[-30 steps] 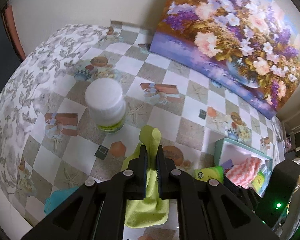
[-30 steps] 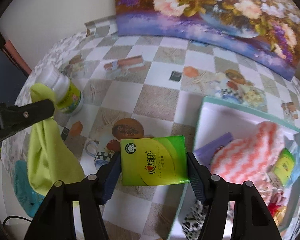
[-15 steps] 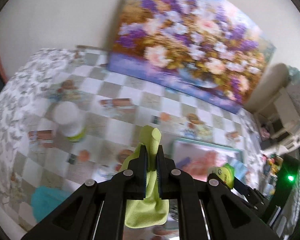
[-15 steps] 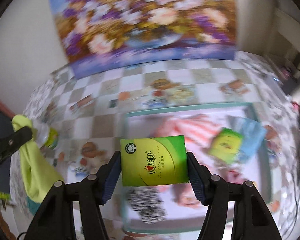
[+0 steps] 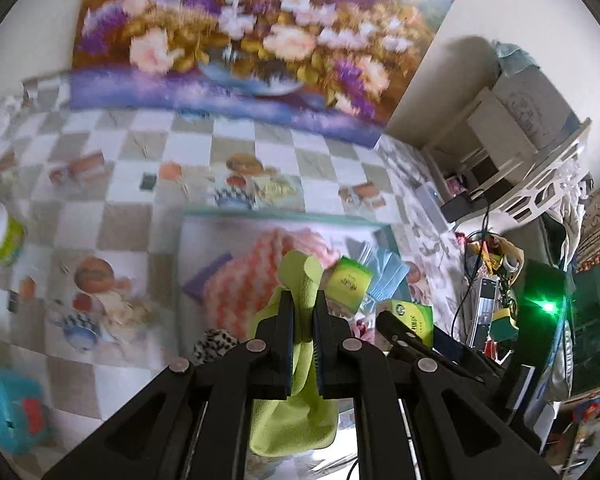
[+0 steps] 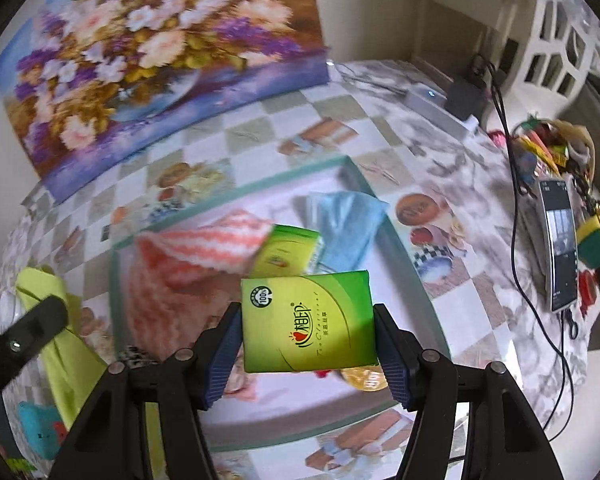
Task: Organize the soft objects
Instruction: 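Carry the tissue pack with the right gripper into the tray while the left carries the green cloth there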
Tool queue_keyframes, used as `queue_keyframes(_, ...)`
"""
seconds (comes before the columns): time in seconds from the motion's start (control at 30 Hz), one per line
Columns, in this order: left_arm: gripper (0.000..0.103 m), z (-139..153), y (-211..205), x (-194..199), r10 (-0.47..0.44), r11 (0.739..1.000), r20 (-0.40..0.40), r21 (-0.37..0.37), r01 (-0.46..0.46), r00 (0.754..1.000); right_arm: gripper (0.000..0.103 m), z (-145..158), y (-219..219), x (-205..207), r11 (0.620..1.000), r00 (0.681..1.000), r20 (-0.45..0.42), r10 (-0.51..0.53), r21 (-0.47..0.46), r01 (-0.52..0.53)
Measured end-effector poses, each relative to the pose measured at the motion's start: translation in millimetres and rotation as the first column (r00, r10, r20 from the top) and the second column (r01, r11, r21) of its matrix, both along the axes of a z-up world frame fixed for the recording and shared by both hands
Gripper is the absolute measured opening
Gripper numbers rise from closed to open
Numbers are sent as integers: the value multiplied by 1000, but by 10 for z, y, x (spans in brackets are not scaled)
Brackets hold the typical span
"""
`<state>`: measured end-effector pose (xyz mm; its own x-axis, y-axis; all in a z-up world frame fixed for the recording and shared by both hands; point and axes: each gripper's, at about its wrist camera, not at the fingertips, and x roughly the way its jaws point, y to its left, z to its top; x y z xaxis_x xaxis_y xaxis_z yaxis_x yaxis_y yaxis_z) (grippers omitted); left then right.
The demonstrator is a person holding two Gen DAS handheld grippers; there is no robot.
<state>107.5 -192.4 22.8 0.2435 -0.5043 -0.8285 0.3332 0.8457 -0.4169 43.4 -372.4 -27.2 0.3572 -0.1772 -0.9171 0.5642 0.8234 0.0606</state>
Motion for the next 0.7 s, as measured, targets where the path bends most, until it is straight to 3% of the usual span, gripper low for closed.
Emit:
queue_keyframes(0.27, 11, -204, 27, 84, 23, 1000, -53, -11, -23, 998, 66, -173, 43, 76, 999, 999, -41, 33, 40, -31)
queue_keyframes(0.4, 40, -190, 63, 89, 32, 999, -51, -11, -33, 998, 68, -162, 73, 96, 998, 998, -39, 42, 37, -41)
queue_keyframes(0.57, 43, -167, 138, 108, 54, 999, -40, -1, -54, 998, 70, -186, 85, 113, 998, 997, -58, 50, 33, -48)
queue_keyframes(0.7, 63, -204, 242, 135, 102, 993, -16, 66, -101, 995, 76, -185, 92, 115, 999, 997, -59, 51, 23, -50)
